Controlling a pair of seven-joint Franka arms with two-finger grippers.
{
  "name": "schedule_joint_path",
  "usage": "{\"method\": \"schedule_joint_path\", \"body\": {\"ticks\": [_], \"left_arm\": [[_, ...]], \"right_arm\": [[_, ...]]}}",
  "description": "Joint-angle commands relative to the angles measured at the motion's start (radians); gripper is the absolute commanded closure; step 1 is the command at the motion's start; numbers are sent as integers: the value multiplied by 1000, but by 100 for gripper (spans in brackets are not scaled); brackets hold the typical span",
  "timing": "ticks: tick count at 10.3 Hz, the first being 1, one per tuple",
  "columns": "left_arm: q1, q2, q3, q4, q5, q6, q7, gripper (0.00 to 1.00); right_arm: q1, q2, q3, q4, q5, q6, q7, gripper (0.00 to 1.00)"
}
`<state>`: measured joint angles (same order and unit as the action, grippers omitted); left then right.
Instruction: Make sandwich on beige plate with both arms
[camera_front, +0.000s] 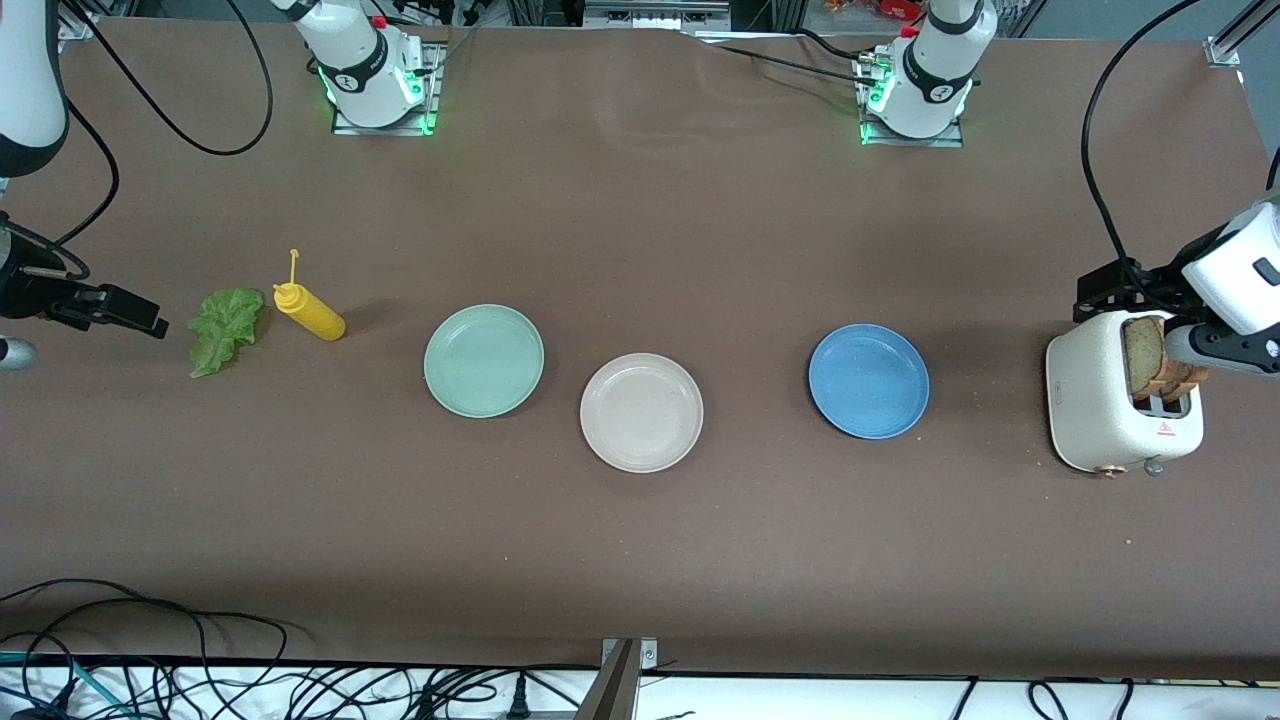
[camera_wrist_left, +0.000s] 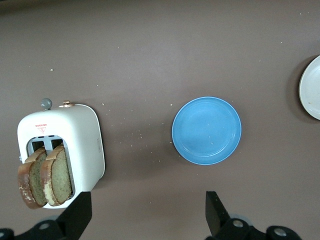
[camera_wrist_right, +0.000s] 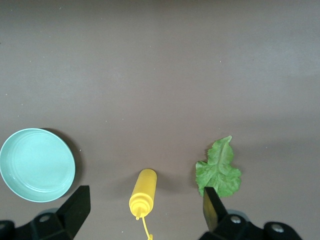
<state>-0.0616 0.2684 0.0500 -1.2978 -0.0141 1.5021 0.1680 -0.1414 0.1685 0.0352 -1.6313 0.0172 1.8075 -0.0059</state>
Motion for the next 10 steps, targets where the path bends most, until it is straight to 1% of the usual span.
{"method": "schedule_joint_path", "body": {"ticks": [1, 8, 10], "left_arm": [[5, -6, 2, -1, -20, -2, 10, 0], [2, -6, 2, -1, -18, 0, 10, 0], [-1, -5, 2, -1, -18, 35, 10, 0]], "right_arm": [[-6, 0, 2, 11, 18, -16, -8, 0], [-6, 0, 2, 11, 18, -16, -8, 0], [-6, 0, 2, 11, 18, -16, -8, 0]]}}
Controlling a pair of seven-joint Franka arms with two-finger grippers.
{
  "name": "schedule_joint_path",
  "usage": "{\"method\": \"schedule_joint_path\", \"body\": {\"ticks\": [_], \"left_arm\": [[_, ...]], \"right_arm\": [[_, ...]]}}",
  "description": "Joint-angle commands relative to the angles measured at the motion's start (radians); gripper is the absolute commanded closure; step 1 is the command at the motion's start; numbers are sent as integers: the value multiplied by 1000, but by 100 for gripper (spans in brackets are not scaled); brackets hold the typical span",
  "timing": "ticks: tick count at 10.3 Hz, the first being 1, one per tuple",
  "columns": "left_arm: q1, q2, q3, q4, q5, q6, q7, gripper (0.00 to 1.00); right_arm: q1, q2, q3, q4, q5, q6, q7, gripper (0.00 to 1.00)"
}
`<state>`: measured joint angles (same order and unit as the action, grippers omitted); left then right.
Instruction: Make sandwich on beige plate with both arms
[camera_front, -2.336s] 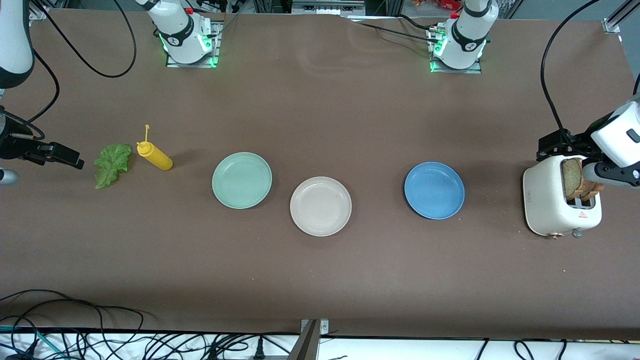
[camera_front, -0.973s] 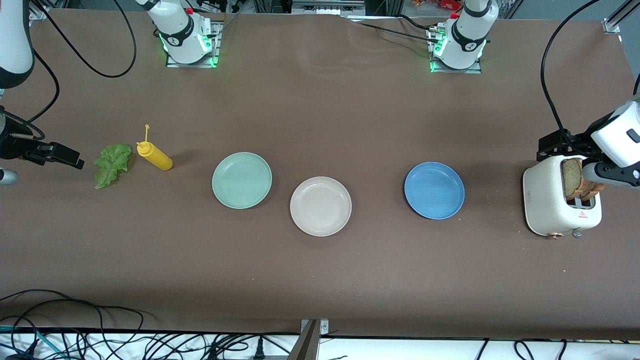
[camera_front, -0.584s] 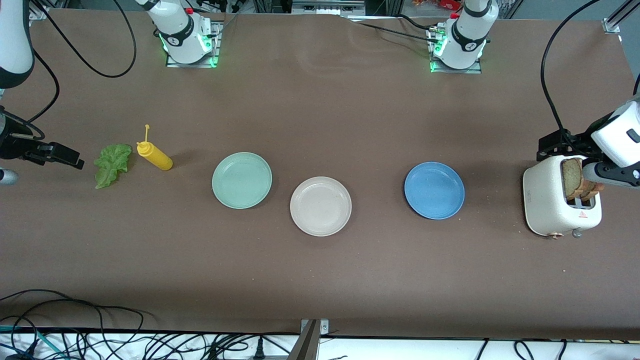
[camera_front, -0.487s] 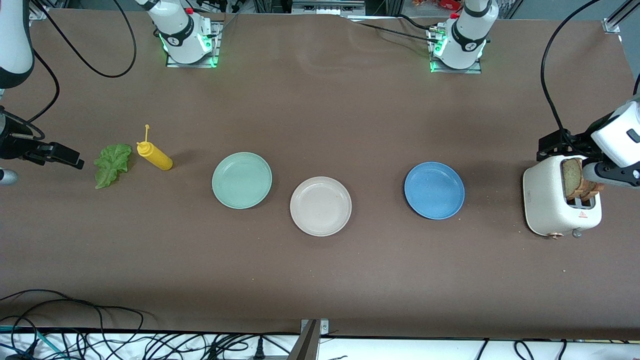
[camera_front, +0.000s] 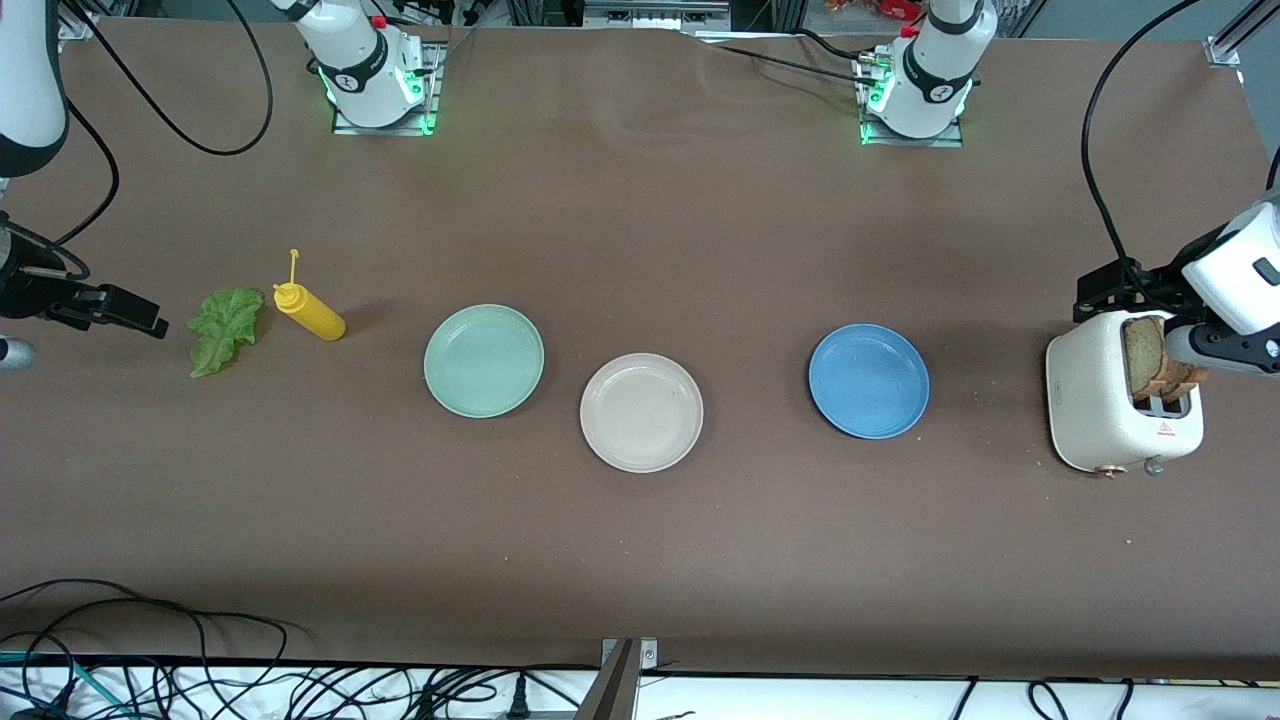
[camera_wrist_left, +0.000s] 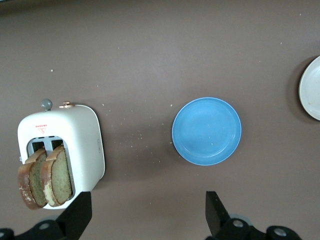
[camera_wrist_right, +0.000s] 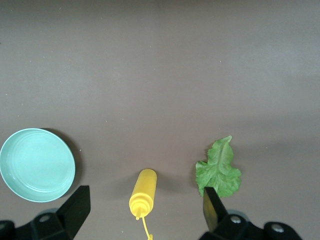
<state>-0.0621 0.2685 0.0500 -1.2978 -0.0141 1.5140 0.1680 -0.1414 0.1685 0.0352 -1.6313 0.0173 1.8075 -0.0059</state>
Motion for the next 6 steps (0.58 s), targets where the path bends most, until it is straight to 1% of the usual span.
{"method": "schedule_joint_path", "body": {"ticks": [1, 6], "left_arm": [[1, 0, 2, -1, -18, 34, 14, 0], [-13, 11, -1, -1, -33, 52, 19, 0]], "right_arm": [[-6, 0, 0, 11, 18, -17, -8, 0], [-6, 0, 2, 11, 18, -17, -6, 0]]}}
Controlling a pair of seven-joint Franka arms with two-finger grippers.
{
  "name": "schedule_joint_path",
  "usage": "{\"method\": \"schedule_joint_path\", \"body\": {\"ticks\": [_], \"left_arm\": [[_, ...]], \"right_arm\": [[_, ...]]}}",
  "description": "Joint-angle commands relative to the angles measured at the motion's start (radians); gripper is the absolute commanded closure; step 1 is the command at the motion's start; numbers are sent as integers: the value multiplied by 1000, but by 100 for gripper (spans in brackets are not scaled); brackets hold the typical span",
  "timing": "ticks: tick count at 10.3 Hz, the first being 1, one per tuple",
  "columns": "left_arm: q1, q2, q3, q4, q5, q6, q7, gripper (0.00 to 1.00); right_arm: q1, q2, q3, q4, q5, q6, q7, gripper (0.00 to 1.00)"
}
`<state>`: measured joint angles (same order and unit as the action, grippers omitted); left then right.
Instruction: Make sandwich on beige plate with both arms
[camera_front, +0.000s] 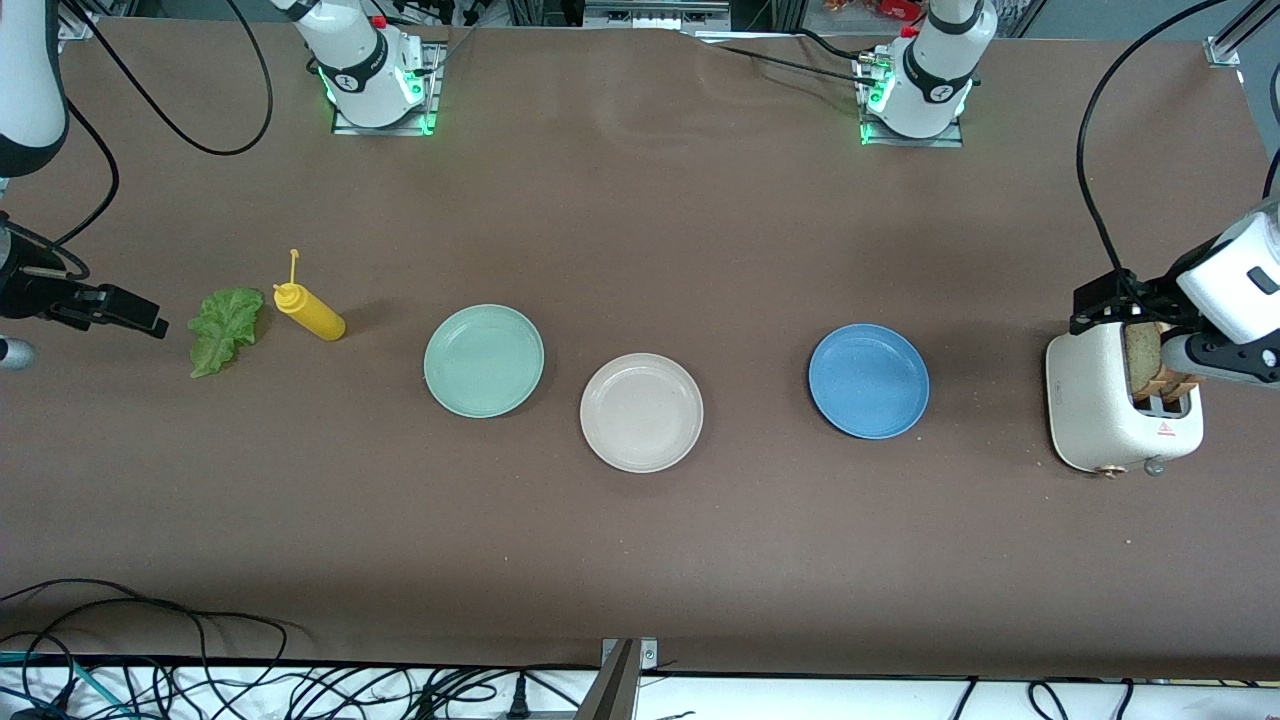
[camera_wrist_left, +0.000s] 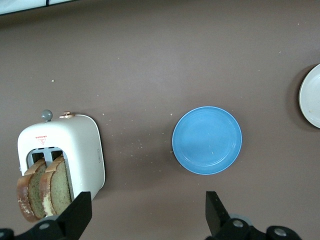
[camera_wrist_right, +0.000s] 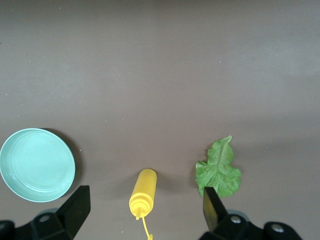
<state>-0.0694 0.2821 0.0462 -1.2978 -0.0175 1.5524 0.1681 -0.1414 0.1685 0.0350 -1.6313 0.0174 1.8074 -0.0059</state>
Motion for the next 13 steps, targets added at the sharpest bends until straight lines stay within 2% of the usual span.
{"method": "schedule_joint_path", "body": {"ticks": [1, 5, 8, 13], "left_arm": [[2, -3, 1, -1, -56, 14, 21, 0], [-1, -1, 3, -5, -56, 14, 22, 0], [5, 9, 3, -3, -48, 17, 22, 0], [6, 22, 6, 2, -47, 18, 22, 0]], "right_arm": [[-6, 0, 2, 11, 18, -17, -6, 0], [-10, 0, -1, 11, 16, -17, -2, 0], [-69, 9, -1, 11, 15, -16, -14, 0], [-75, 20, -1, 11, 9, -16, -14, 0]]}}
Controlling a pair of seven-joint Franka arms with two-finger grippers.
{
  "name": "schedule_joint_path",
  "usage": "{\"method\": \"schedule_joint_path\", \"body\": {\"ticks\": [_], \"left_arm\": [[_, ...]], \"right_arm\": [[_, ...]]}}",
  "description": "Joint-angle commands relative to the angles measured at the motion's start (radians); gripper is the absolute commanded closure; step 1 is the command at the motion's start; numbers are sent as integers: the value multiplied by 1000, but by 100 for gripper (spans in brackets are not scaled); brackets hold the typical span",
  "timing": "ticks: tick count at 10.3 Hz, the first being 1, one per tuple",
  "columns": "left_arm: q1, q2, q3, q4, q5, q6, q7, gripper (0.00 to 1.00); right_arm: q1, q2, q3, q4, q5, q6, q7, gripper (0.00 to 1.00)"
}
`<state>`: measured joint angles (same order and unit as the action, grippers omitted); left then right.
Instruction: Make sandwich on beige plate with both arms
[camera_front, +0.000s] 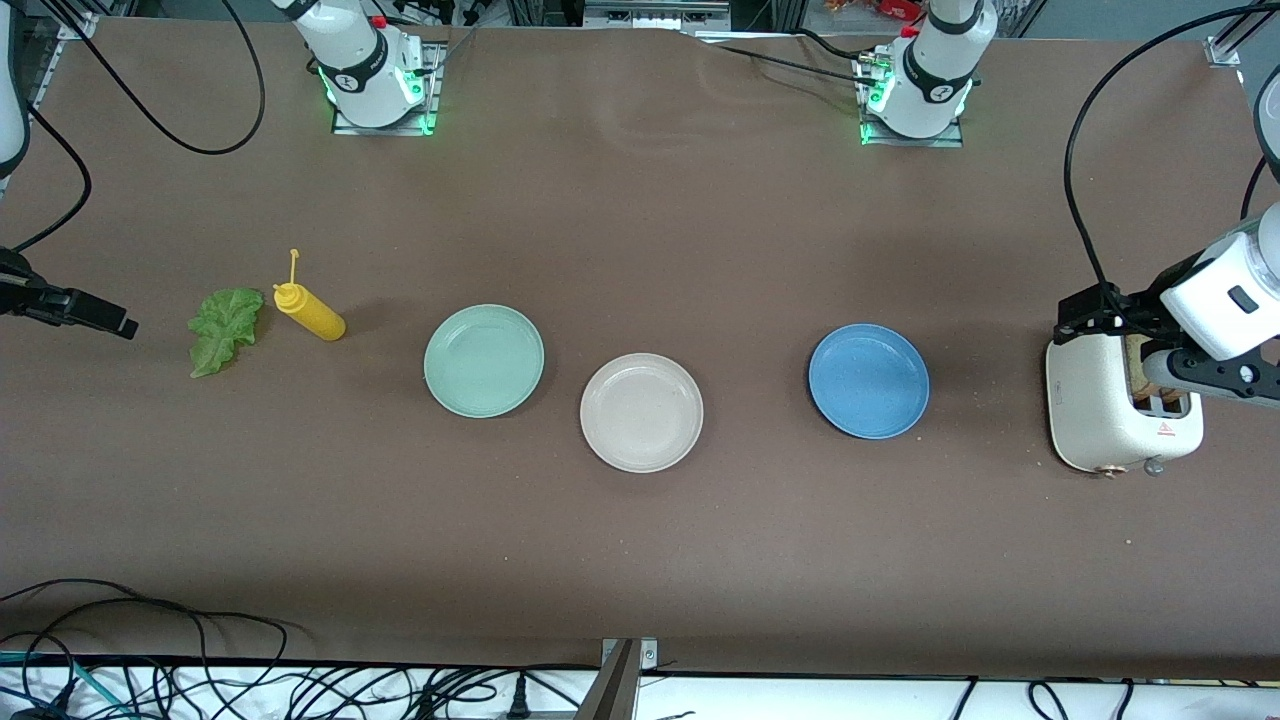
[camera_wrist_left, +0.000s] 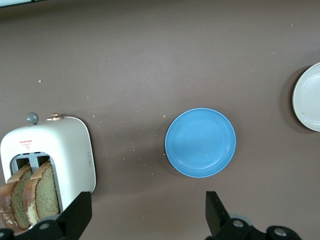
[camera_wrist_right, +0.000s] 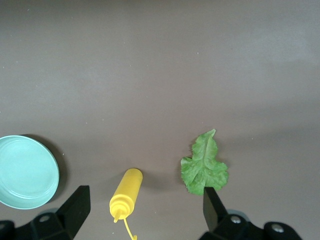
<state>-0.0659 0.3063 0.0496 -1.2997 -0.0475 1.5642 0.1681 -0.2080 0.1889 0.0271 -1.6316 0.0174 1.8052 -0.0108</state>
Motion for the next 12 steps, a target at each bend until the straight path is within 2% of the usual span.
{"method": "schedule_joint_path", "body": {"ticks": [1, 7, 8, 12], "left_arm": [[5, 3, 3, 3, -18, 7, 22, 0], [32, 11, 4, 7, -29, 5, 7, 0], [56, 58, 3, 16, -35, 19, 8, 0], [63, 74, 4, 4, 35, 51, 22, 0]], "right_arm": [[-8, 0, 7, 12, 9, -15, -9, 0], [-7, -2, 8, 12, 12, -15, -9, 0], [-7, -2, 8, 13, 12, -15, -9, 0], [-8, -2, 7, 12, 13, -17, -9, 0]]}}
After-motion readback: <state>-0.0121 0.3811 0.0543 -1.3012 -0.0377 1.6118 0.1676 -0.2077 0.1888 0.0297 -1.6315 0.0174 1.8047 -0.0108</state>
